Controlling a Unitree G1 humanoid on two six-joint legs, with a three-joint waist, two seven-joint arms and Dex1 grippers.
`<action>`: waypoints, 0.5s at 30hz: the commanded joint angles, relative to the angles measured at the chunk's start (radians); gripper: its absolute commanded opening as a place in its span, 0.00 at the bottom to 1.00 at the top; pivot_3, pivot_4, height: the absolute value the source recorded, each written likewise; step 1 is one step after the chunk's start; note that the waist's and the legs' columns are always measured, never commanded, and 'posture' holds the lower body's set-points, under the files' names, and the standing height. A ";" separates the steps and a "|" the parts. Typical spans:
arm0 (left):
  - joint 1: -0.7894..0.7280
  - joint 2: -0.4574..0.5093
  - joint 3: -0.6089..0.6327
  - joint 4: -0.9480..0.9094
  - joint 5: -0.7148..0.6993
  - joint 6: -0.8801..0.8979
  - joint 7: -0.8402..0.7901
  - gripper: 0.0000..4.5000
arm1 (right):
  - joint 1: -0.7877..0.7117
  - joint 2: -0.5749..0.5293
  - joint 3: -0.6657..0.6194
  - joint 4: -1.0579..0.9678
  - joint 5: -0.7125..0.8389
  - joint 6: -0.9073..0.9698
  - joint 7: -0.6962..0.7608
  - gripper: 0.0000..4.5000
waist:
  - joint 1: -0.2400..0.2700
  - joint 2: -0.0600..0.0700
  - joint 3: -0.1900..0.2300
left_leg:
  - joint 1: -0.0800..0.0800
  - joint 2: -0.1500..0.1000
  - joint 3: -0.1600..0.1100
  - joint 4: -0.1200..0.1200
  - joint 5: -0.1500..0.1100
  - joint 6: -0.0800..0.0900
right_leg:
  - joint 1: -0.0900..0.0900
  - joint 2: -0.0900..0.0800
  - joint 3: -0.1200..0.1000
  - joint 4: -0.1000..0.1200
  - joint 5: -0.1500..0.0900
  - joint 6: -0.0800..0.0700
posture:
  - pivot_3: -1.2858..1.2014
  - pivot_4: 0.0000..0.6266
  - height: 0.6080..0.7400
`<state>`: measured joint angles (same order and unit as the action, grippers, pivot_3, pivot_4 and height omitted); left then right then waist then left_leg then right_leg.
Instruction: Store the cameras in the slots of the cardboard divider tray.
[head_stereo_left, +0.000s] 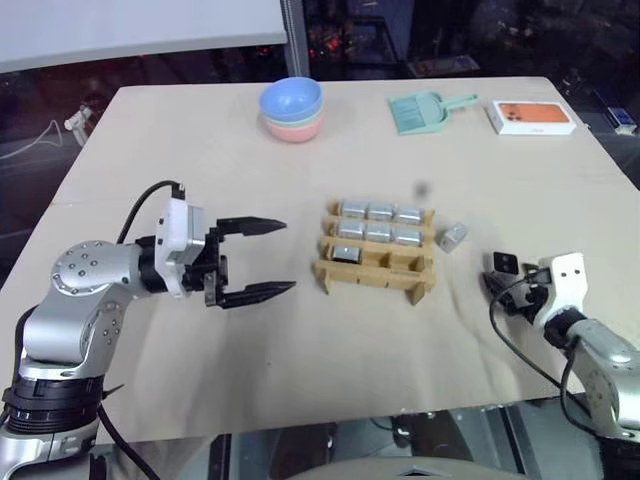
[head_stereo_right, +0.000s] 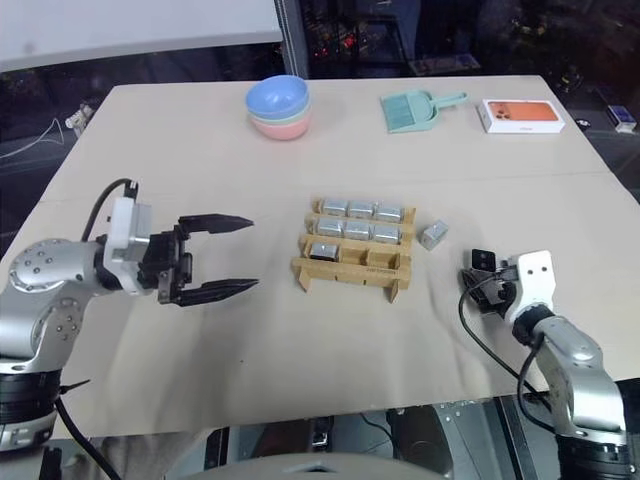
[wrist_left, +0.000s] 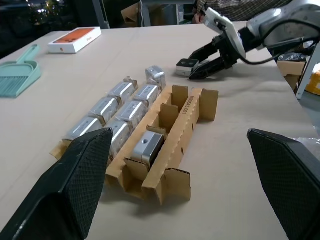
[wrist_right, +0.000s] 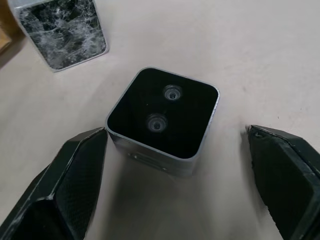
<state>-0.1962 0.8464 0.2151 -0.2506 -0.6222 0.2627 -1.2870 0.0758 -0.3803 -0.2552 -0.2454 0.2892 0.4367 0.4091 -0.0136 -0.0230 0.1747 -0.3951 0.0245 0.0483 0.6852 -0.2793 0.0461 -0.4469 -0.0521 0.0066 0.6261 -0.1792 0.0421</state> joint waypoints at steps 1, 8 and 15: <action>-0.019 0.017 0.010 -0.001 -0.009 0.000 -0.011 1.00 | -0.030 0.014 -0.007 0.066 -0.030 -0.068 -0.040 0.99 | 0.000 -0.002 -0.001 | 0.000 0.000 0.000 0.000 0.000 0.000 | 0.000 0.000 0.000 0.000 0.000 0.000 | 0.52 0.24 1.00; -0.025 0.019 0.015 0.010 -0.002 -0.001 -0.020 1.00 | -0.045 0.004 0.011 0.090 -0.020 -0.086 -0.010 0.59 | 0.001 -0.002 -0.001 | 0.002 0.000 0.000 0.000 0.000 0.000 | 0.000 0.001 0.002 0.001 0.001 -0.002 | 0.52 0.24 1.00; -0.016 -0.008 0.008 -0.007 -0.022 0.038 0.026 1.00 | -0.056 -0.068 0.054 0.059 -0.083 -0.196 0.047 0.53 | 0.002 -0.001 -0.001 | 0.001 0.000 0.000 0.000 0.000 0.000 | 0.000 0.000 0.002 0.000 0.002 -0.002 | 0.52 0.24 1.00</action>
<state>-0.2098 0.8446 0.2152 -0.2288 -0.6242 0.2850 -1.2842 0.0270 -0.4144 -0.2107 -0.1486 0.2347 0.3003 0.4306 -0.0120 -0.0243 0.1738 -0.3941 0.0244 0.0482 0.6853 -0.2793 0.0463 -0.4468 -0.0519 0.0090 0.6265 -0.1777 0.0398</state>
